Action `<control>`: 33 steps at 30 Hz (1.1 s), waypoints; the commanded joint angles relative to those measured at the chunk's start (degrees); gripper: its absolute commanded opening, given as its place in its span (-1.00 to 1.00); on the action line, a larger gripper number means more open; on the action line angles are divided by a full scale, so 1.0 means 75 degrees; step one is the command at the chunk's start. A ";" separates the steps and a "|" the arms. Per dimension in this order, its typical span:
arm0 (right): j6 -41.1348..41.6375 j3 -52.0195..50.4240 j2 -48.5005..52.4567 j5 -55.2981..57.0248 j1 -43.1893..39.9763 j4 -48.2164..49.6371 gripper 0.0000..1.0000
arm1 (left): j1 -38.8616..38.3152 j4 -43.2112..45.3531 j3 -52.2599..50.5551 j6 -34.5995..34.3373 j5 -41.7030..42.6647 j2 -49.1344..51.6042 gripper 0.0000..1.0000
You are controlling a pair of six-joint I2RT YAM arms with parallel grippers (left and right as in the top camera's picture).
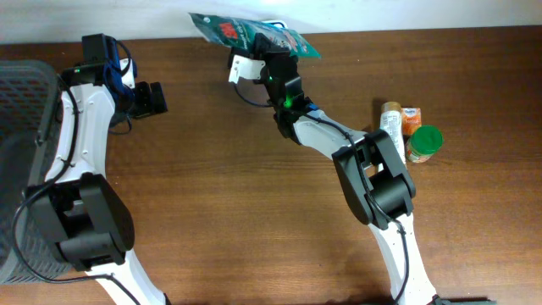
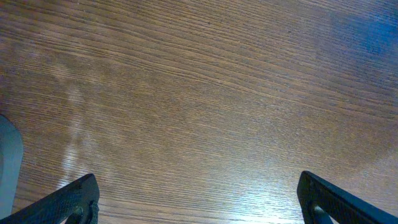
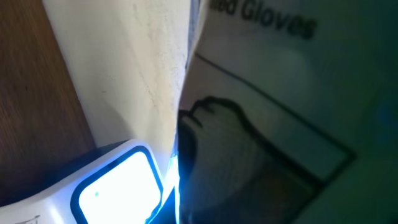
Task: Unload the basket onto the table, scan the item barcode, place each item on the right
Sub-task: 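Hold the glove package up in front of the scanner window, then carry the glove package right and lay it on the table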
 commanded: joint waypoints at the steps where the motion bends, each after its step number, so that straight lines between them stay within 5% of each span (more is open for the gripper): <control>1: 0.1011 0.0047 -0.0839 0.0251 0.0035 0.0000 -0.92 | 0.0079 0.0012 0.0175 0.0070 0.0003 -0.0131 0.99; 9: 0.3133 0.0047 -0.3075 0.0000 0.0012 -0.3293 -0.92 | 0.0079 0.0012 0.0175 0.0070 0.0003 -0.0131 0.99; 19: 0.8676 0.0047 -0.6169 -0.0828 -0.0845 -1.0182 -0.92 | 0.0079 0.0012 0.0175 0.0070 0.0003 -0.0131 0.99; 26: 0.9524 0.0041 -0.6283 -0.1536 -0.2474 -1.4560 -0.92 | 0.0079 0.0009 0.0175 0.0070 0.0003 -0.0131 0.99; 33: 0.8093 0.0041 -0.5021 -0.1536 -0.3850 -1.5548 -0.91 | 0.0079 0.0009 0.0175 0.0070 0.0003 -0.0131 0.99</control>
